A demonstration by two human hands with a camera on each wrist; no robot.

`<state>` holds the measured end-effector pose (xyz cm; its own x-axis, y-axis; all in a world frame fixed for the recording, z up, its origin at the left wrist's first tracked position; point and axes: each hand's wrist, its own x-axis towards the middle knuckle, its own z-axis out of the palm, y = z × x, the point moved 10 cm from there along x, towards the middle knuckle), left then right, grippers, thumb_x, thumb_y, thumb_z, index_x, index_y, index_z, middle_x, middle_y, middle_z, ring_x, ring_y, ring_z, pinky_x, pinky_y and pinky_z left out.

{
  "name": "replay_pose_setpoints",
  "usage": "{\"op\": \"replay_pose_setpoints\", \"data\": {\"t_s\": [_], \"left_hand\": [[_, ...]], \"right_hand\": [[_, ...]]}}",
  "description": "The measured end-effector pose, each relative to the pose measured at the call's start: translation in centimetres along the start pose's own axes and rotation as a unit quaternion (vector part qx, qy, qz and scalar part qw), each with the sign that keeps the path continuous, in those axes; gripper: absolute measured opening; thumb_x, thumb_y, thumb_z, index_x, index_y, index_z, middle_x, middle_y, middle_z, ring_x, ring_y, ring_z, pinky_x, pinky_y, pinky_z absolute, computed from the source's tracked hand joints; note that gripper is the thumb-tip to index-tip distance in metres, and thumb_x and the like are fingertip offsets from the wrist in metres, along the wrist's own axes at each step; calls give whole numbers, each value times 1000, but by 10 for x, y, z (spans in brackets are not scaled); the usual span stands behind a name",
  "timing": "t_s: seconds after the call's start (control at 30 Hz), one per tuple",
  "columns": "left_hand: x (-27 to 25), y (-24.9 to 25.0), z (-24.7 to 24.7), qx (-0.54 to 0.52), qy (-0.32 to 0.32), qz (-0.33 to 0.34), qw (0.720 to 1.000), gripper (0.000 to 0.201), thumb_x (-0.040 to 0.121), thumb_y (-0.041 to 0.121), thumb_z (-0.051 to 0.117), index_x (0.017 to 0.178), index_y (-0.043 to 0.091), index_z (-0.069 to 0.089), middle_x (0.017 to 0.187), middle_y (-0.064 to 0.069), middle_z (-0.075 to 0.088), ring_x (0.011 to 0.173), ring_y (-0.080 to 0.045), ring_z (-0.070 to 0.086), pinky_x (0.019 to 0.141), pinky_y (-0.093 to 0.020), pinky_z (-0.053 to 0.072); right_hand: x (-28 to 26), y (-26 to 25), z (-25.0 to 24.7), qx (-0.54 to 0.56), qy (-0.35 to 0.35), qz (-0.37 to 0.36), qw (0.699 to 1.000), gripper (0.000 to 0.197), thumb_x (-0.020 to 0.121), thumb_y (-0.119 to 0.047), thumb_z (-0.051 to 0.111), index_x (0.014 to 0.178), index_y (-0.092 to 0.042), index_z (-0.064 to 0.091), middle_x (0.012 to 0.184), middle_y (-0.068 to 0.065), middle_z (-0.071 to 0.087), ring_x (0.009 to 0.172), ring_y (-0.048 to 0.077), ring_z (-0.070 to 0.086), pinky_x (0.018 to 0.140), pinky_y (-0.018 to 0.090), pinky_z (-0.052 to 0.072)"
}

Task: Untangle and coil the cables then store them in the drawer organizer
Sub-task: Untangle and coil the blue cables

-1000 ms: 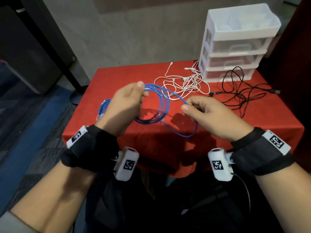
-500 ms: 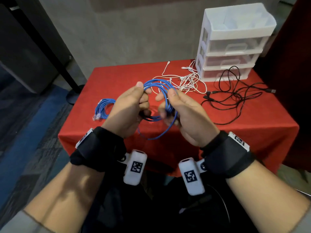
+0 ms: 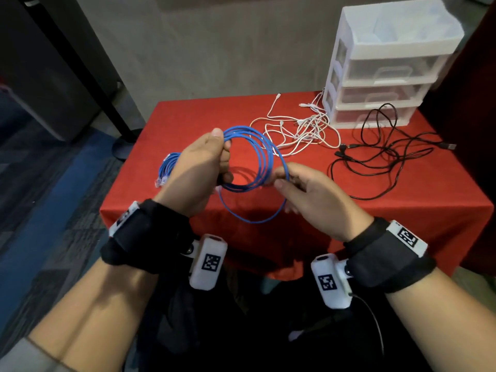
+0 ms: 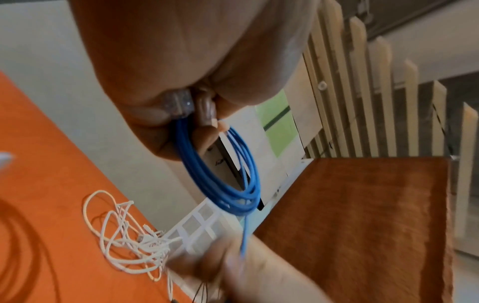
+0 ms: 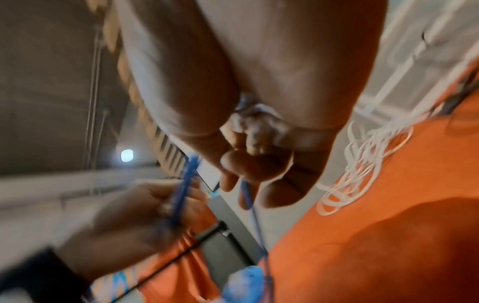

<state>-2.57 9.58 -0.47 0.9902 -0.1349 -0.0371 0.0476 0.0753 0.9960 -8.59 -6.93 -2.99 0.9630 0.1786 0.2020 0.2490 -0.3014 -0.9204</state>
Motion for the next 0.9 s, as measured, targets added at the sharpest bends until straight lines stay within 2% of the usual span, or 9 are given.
{"op": "replay_pose_setpoints", "data": {"t_s": [0.1,0.17,0.27,0.37,0.47,0.57,0.77,0.83,0.9], "left_hand": [[4,9,-20,16,40,24,999,34,111,32,36,83,16,50,57,10,36,47,-6,29,45,-20,36],[6,16,-31,40,70,52,995,35,111,31,35,83,16,50,57,9,37,47,-6,30,45,-20,35],[8,18,-44,96,116,83,985,37,111,30,34,82,17,51,62,3,37,42,-5,33,43,-21,36],[8,14,-50,175,151,111,967,37,110,34,35,82,20,54,62,2,40,38,-4,36,47,-25,36],[9,10,-52,244,178,124,945,38,108,39,36,84,19,58,66,4,50,47,-6,40,55,-32,37],[11,2,-42,236,173,121,949,44,99,51,36,87,16,59,64,11,52,56,-16,47,61,-44,45],[3,-17,-9,177,142,79,971,37,100,47,38,79,23,55,55,14,53,52,-15,44,60,-38,41],[-1,-30,6,106,108,30,988,37,108,40,37,81,20,53,52,13,43,48,-10,36,51,-27,38],[-9,-38,27,9,54,-24,998,36,111,33,34,83,16,50,56,8,32,44,-7,27,43,-21,31]], "right_hand": [[-4,45,-11,-125,-11,33,992,19,103,-12,55,90,-18,68,80,-13,73,75,11,65,77,40,51],[-11,74,-12,-151,-34,71,985,20,102,-13,54,89,-20,67,73,-14,69,67,6,62,69,36,48],[-19,93,-14,-109,-35,114,987,21,104,-13,50,89,-19,64,79,-3,71,64,11,65,62,32,47],[-18,60,-23,63,0,111,992,20,107,-5,45,94,-9,59,84,9,72,68,21,69,60,32,54],[-14,-6,-38,226,18,53,972,15,107,-6,44,100,-6,57,87,16,70,70,24,70,64,30,58],[-10,-47,-47,259,29,6,965,14,107,-8,44,102,-5,57,88,16,71,71,25,71,66,31,59],[2,-42,-34,171,77,4,982,14,104,-11,56,92,-6,62,92,15,69,69,24,67,63,34,56],[3,-37,-34,22,120,-22,992,10,97,-20,64,92,-15,71,101,13,67,82,23,63,76,32,51],[3,-35,-32,-49,152,-39,986,13,97,-16,62,104,-23,70,110,5,62,92,10,58,85,23,45]]}}
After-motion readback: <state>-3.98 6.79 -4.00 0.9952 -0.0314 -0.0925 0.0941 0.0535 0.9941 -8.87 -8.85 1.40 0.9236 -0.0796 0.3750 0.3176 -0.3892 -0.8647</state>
